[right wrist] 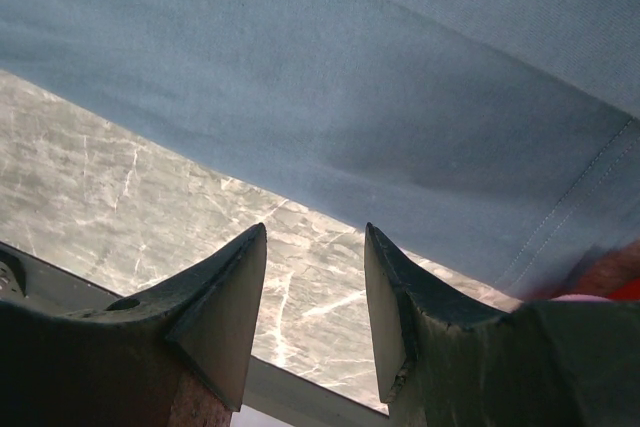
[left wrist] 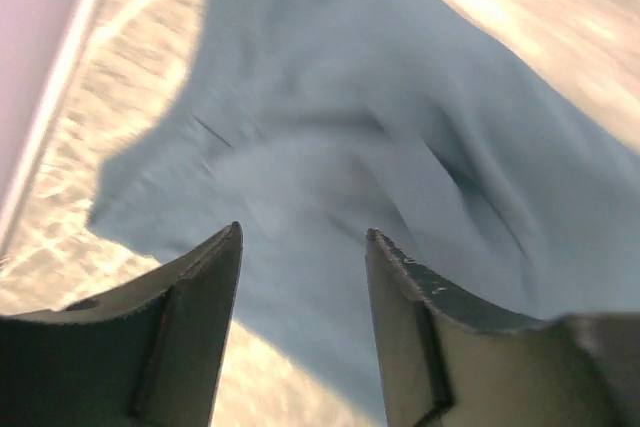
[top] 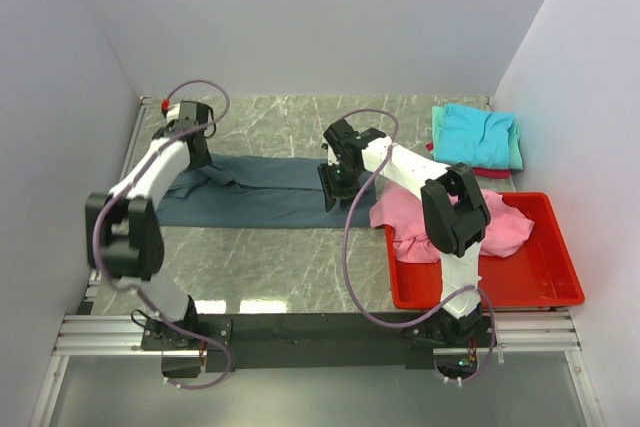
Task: Fold and stack the t-shirts
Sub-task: Fold the tshirt
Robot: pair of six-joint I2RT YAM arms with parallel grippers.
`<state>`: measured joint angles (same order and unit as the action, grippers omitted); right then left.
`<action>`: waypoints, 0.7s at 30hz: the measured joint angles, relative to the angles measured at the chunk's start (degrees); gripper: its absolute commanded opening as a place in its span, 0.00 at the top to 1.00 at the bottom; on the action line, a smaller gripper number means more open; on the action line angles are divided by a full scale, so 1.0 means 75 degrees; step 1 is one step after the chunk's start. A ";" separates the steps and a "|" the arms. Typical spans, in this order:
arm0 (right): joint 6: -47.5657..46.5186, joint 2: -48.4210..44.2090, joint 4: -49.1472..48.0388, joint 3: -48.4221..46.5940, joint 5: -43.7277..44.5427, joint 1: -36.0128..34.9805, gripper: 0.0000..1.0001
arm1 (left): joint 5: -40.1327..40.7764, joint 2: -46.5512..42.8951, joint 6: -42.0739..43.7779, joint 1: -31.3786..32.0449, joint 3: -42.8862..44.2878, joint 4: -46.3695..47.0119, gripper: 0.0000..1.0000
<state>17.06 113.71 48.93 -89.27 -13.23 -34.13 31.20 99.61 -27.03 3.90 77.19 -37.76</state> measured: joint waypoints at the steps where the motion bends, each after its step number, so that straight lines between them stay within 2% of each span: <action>1: 0.0000 0.0003 0.0000 0.0000 0.0000 -0.0003 0.49 | -0.0262 -0.0428 0.0055 0.0111 -0.0329 0.0140 0.45; 4: 0.0000 0.0015 0.0003 -0.0023 -0.0017 -0.0023 0.49 | -0.1029 -0.1472 0.0169 0.0431 -0.1253 0.0659 0.53; 8: 0.0000 0.0029 0.0023 -0.0108 -0.0047 -0.0038 0.49 | -0.1664 -0.1408 0.0335 0.0507 -0.1781 0.0895 0.60; 14: 0.0000 0.0035 0.0029 -0.0108 -0.0052 -0.0073 0.49 | -0.2057 -0.0449 0.0542 0.0484 -0.1947 0.1026 0.56; 21: 0.0003 0.0035 0.0035 -0.0108 -0.0050 -0.0102 0.49 | -0.2174 0.0341 0.0545 0.0484 -0.1577 0.1524 0.53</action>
<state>17.08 113.97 49.19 -90.08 -13.61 -34.89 14.90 102.17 -22.94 7.53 65.36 -26.33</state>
